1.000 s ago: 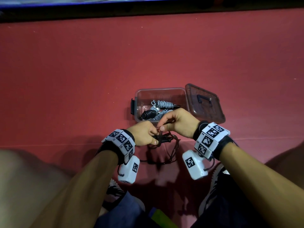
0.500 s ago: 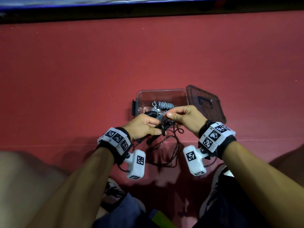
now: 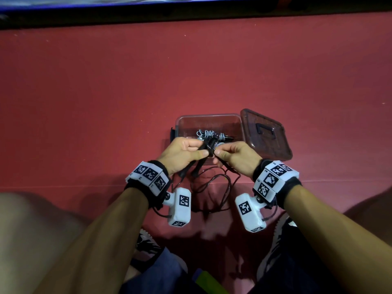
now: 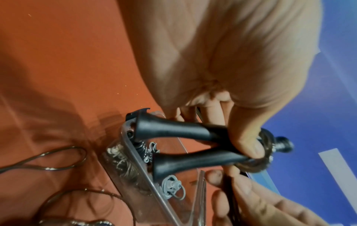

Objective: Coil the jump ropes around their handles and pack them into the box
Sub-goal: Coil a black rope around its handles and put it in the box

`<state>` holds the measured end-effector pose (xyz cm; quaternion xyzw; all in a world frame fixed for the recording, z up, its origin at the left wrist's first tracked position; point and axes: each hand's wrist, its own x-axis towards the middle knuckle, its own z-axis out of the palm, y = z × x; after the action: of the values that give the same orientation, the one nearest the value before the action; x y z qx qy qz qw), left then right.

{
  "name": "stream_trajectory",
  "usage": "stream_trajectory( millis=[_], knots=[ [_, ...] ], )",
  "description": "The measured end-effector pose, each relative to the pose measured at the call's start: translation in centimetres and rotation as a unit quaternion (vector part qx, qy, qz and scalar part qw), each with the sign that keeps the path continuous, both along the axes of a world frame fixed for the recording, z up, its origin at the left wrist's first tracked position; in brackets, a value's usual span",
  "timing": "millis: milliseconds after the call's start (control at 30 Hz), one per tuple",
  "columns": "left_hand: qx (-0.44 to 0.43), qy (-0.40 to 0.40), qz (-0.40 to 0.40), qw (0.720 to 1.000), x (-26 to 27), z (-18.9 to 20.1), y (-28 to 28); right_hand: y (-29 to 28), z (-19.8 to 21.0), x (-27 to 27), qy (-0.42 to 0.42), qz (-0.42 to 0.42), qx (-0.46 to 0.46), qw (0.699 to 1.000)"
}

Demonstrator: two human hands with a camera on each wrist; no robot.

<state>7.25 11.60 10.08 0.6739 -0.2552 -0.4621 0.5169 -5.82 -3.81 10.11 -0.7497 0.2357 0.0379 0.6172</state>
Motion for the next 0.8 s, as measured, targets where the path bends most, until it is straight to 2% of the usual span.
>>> stream_trajectory(
  millis=[133, 233, 333, 433, 633, 800],
  knots=[
    [0.043, -0.057, 0.072, 0.995, 0.7, -1.0, 0.2, 0.4, -0.5, 0.1, 0.048, 0.055, -0.068, 0.995],
    [0.106, -0.149, 0.072, 0.981, 0.9, -1.9, 0.4, 0.5, -0.1, 0.3, 0.071, 0.092, -0.131, 0.985],
    [0.17, -0.258, 0.032, 0.95, 0.2, -1.9, 0.2, 0.8, 0.7, 0.6, 0.103, 0.163, -0.239, 0.952],
    [0.205, -0.315, -0.023, 0.926, 0.0, -1.9, 0.1, 1.1, 1.0, 0.4, 0.113, 0.19, -0.274, 0.936],
    [0.249, -0.349, -0.144, 0.892, -1.0, -1.6, 0.0, 1.2, 1.1, 0.6, 0.075, 0.153, -0.245, 0.954],
    [0.27, -0.373, -0.217, 0.861, -1.4, -1.0, -0.1, 1.5, 0.4, 0.6, 0.083, 0.189, -0.231, 0.951]
  ],
)
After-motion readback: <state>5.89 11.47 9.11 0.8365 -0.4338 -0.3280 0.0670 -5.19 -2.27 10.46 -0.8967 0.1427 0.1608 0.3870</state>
